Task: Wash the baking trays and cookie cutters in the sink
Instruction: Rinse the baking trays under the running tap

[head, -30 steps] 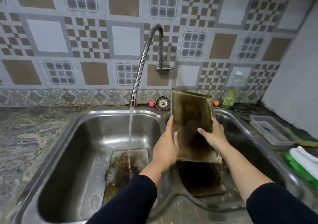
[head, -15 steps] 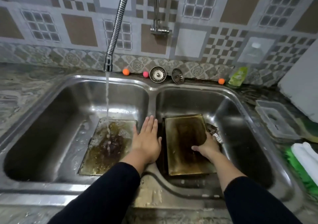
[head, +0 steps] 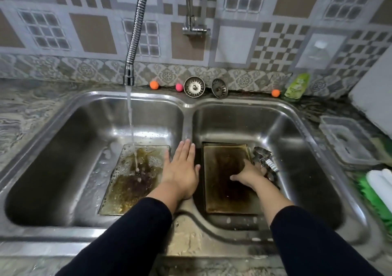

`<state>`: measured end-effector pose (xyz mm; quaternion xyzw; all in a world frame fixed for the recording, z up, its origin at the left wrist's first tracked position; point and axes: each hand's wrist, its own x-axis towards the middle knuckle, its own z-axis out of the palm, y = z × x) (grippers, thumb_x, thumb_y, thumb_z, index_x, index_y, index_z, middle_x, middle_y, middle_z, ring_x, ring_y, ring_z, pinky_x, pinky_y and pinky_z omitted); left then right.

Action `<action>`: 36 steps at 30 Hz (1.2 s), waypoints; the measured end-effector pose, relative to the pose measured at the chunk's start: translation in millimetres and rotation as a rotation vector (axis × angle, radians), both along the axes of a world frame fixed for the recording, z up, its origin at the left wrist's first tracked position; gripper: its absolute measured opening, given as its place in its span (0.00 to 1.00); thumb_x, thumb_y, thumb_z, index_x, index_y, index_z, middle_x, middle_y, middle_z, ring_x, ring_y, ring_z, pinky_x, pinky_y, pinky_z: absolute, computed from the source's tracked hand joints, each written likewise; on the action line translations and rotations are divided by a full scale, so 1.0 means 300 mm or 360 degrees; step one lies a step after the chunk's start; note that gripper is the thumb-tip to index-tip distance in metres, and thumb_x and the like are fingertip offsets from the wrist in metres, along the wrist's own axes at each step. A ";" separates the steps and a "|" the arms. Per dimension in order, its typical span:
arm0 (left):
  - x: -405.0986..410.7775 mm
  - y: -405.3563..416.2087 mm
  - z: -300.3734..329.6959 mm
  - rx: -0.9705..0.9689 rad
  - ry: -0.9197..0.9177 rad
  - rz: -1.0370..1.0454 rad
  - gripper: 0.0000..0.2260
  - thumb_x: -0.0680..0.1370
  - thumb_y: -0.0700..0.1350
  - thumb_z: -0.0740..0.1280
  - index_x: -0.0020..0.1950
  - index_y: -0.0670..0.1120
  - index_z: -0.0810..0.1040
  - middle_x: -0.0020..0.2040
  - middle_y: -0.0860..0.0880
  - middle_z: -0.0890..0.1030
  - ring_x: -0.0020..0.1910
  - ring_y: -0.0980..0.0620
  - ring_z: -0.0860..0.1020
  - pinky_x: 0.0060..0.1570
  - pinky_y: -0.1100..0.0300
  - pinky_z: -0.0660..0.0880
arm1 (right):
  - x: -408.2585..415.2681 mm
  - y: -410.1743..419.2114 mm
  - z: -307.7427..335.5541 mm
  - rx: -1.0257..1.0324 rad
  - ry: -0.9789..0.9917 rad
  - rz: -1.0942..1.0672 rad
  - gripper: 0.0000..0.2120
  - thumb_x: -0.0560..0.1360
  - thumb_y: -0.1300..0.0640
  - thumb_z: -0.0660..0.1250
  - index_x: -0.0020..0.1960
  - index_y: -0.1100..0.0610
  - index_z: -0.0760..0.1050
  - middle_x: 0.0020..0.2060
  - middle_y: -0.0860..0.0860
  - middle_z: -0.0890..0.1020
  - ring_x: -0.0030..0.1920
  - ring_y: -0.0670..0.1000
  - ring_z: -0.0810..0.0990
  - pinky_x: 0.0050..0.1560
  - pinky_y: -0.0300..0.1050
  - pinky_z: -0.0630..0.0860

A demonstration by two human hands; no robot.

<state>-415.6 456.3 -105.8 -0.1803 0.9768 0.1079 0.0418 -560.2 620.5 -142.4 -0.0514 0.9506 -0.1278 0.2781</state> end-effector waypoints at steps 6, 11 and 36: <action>-0.007 -0.081 0.056 0.0081 -0.0096 -0.0201 0.27 0.83 0.58 0.48 0.80 0.49 0.48 0.80 0.51 0.45 0.78 0.50 0.46 0.75 0.45 0.46 | 0.026 -0.144 0.187 0.0097 0.0163 0.0509 0.34 0.73 0.41 0.67 0.75 0.47 0.60 0.75 0.54 0.62 0.74 0.60 0.59 0.72 0.56 0.60; -0.001 -0.262 0.155 0.0480 -0.0035 -0.0167 0.20 0.84 0.52 0.53 0.73 0.47 0.67 0.71 0.45 0.71 0.69 0.46 0.70 0.67 0.54 0.66 | 0.128 -0.330 0.397 -0.0172 0.0281 0.0734 0.30 0.75 0.44 0.66 0.74 0.50 0.62 0.73 0.51 0.67 0.71 0.54 0.67 0.69 0.47 0.66; 0.284 -0.727 -0.325 0.0974 -0.0503 0.0427 0.26 0.81 0.46 0.61 0.78 0.52 0.58 0.76 0.44 0.63 0.74 0.42 0.64 0.72 0.48 0.62 | 0.434 -0.779 -0.038 -0.0680 -0.0536 -0.0148 0.27 0.71 0.54 0.73 0.68 0.54 0.70 0.60 0.52 0.75 0.58 0.53 0.75 0.58 0.46 0.74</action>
